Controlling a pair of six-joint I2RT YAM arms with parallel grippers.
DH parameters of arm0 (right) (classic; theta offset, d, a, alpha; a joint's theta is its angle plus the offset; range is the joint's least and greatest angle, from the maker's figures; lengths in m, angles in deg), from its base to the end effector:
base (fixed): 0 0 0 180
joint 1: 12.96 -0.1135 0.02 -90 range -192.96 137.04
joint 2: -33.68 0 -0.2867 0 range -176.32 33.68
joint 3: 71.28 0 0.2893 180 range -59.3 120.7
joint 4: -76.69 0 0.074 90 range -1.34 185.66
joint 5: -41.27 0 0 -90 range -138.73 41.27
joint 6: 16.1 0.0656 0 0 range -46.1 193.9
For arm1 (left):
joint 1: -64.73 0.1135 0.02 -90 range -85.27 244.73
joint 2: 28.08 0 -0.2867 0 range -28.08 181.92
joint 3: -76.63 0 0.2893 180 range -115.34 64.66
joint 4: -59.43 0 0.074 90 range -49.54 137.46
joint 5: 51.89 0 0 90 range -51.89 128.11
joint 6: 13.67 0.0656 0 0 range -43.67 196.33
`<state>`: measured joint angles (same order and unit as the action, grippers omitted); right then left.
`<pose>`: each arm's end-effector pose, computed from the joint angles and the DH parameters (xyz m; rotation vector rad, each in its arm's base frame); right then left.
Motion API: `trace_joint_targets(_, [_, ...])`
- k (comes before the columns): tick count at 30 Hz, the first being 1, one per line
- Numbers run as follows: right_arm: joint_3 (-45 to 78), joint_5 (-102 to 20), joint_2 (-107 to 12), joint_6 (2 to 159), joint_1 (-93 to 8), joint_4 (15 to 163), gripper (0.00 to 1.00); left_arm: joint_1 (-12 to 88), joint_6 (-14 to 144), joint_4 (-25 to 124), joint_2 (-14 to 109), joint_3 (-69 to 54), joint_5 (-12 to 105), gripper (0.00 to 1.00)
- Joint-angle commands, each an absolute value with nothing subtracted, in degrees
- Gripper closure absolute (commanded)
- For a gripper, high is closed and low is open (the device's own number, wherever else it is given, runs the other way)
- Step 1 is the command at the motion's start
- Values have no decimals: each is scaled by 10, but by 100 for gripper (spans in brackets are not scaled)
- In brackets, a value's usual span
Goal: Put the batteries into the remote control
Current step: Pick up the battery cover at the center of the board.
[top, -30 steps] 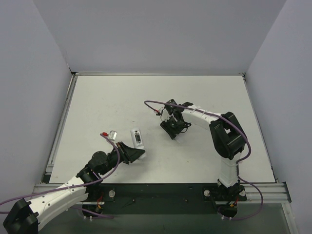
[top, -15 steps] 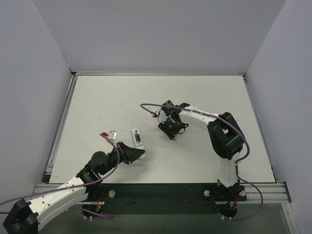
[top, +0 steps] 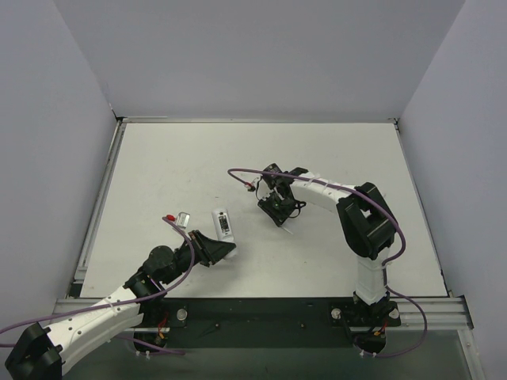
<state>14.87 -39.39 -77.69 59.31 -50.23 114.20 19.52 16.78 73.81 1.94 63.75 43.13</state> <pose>0.3515 0.2808 0.1339 -1.2225 2.3925 0.3433 0.1280 -0.1370 0.1650 -0.1528 1.8286 -1.4329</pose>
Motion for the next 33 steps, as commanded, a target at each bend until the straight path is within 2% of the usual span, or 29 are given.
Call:
trace_joint_targets(1, [136,-407,-765,605,-500,1165,83,196,168,780,20,623,439,100])
trace_joint_targets(11, [91,-411,-659,676,-501,1096,98,196,168,824,78,612,446,100])
trace_joint_targets(25, [23,-433,-445,839,-507,980,98,194,198,897,195,570,465,100])
trace_joint_targets(33, [20,-476,-374,916,-550,952,98,193,253,943,229,567,456,100])
